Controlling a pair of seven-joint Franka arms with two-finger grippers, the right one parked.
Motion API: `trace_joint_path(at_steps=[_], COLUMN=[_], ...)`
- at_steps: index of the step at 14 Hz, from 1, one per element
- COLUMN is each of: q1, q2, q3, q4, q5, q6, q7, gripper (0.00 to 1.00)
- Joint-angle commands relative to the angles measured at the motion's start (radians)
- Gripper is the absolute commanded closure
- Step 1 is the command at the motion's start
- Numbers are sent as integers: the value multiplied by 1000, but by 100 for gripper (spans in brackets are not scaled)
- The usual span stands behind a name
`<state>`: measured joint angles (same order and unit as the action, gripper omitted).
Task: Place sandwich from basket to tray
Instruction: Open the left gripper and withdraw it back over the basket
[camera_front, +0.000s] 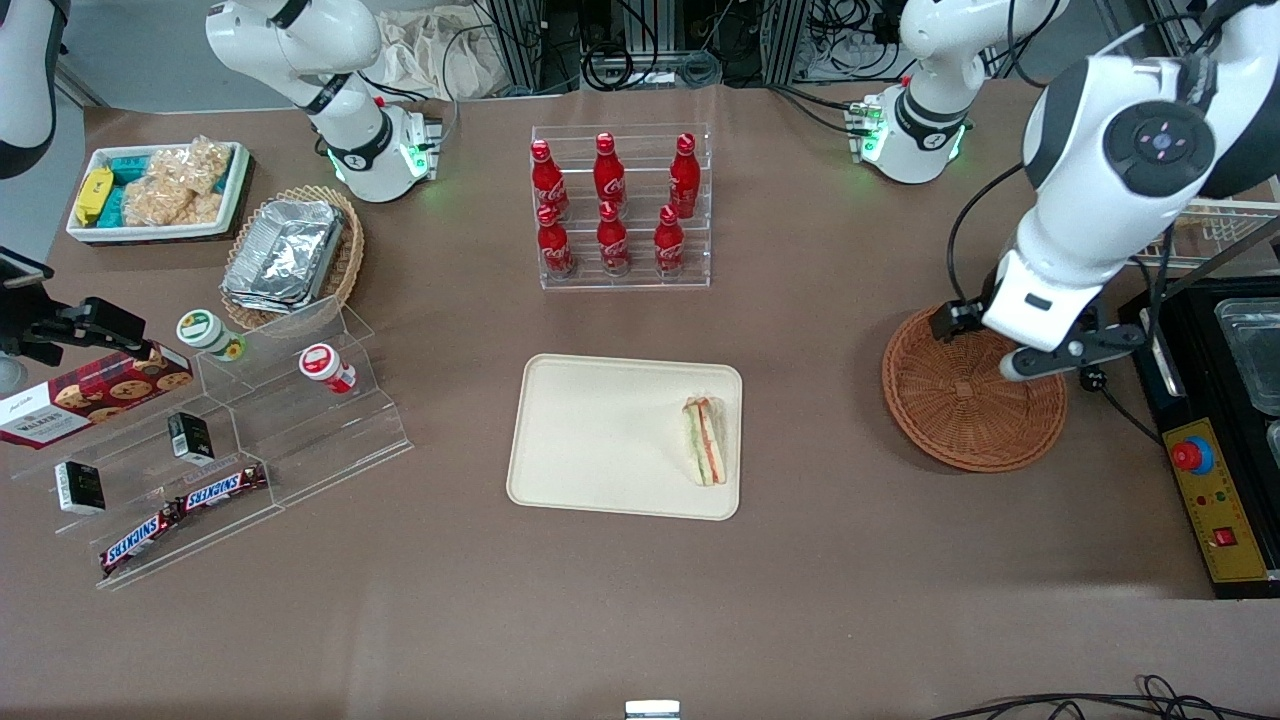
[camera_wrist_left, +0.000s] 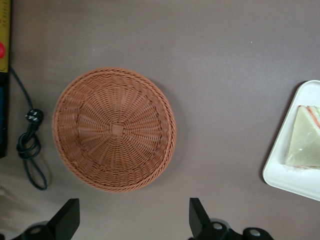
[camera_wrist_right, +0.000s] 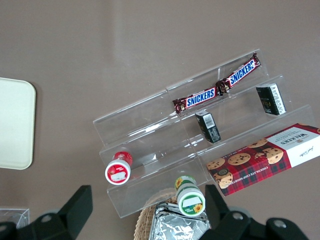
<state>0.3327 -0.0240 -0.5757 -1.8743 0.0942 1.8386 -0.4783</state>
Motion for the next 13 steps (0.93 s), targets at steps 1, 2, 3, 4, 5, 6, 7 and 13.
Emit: trace_joint_path(at_steps=[1, 2, 3, 4, 5, 6, 7, 13], q1=[19, 38, 42, 43, 46, 60, 75, -181], q2=[-31, -24, -11, 2, 18, 33, 54, 90], q3=[-1, -3, -3, -3, -3, -3, -3, 346], q4=[18, 41, 55, 73, 86, 99, 122, 190], q5=[-25, -28, -33, -42, -44, -48, -73, -105], q6=[-33, -41, -39, -39, -36, -32, -25, -41], q7=[36, 49, 66, 79, 101, 134, 173, 337], gripper=[1, 1, 1, 1, 1, 1, 1, 1])
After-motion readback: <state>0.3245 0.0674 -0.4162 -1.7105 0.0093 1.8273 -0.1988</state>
